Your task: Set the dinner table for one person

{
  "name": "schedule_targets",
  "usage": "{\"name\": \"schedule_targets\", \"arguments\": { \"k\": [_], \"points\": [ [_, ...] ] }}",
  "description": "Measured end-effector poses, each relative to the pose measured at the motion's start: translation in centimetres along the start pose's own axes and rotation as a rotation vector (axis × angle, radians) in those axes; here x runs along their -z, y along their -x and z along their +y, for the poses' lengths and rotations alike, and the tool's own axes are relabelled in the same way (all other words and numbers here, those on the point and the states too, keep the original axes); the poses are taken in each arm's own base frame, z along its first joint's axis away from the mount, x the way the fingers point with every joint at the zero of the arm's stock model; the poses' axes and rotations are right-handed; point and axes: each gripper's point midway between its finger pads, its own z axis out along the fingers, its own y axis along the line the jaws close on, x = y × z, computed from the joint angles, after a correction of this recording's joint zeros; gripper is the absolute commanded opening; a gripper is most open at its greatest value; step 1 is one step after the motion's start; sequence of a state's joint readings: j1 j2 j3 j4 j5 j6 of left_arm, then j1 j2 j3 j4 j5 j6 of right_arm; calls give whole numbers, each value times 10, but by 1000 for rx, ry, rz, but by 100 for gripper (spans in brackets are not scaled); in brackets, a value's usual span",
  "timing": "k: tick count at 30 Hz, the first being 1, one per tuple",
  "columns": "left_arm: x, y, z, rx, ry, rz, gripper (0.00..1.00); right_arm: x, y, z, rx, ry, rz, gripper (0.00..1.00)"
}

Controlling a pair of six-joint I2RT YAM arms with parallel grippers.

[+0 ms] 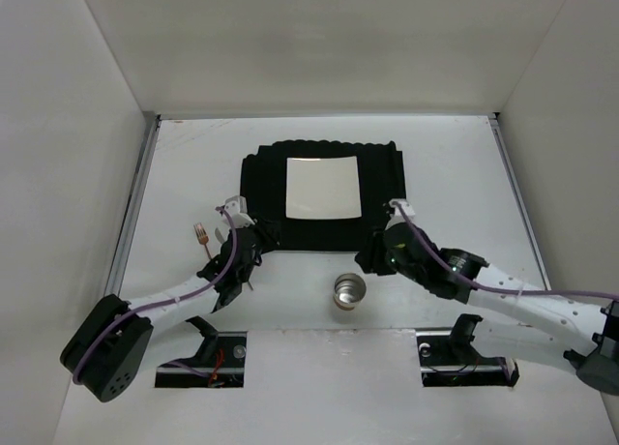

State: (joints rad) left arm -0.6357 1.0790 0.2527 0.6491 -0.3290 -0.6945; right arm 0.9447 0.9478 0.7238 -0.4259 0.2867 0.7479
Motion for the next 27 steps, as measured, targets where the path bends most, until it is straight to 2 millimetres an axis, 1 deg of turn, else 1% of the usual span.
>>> {"name": "schedule_targets", "arguments": {
  "k": [3, 5, 6, 8, 9, 11, 13, 14, 17, 21, 23, 24, 27],
  "points": [
    [-1, -4, 2, -2, 5, 10, 24, -3, -37, -8, 112, -52, 128, 48],
    [-2, -5, 2, -5, 7, 15, 24, -6, -56, -18, 163, -97, 196, 48],
    [-2, -7, 3, -6, 8, 19, 24, -8, -61, -22, 178, -114, 217, 48],
    [-2, -8, 3, -8, 9, 25, 24, -9, -65, -25, 193, -128, 235, 46],
    [-2, -8, 3, -7, 9, 24, 24, -9, -65, -25, 196, -127, 236, 43],
    [-3, -7, 2, -6, 6, 21, 24, -9, -66, -25, 203, -125, 238, 33],
    [-2, -7, 2, -5, 4, 22, 24, -10, -67, -25, 210, -122, 245, 16],
    [-2, -8, 2, -6, 3, 23, 24, -11, -68, -25, 216, -123, 248, 11],
    [-2, -8, 2, -5, 3, 23, 24, -13, -68, -24, 216, -120, 252, 6],
    [-2, -7, 2, -5, 1, 23, 24, -13, -61, -18, 210, -99, 236, 4],
    [-2, -6, 2, -3, 2, 20, 24, -10, -46, -16, 182, -84, 202, 5],
    [-2, -6, 2, -2, 2, 19, 24, -9, -34, -16, 160, -80, 171, 5],
    [-2, -6, 2, -2, 1, 20, 25, -9, 23, -21, 63, -72, 19, 5]
  ]
}}
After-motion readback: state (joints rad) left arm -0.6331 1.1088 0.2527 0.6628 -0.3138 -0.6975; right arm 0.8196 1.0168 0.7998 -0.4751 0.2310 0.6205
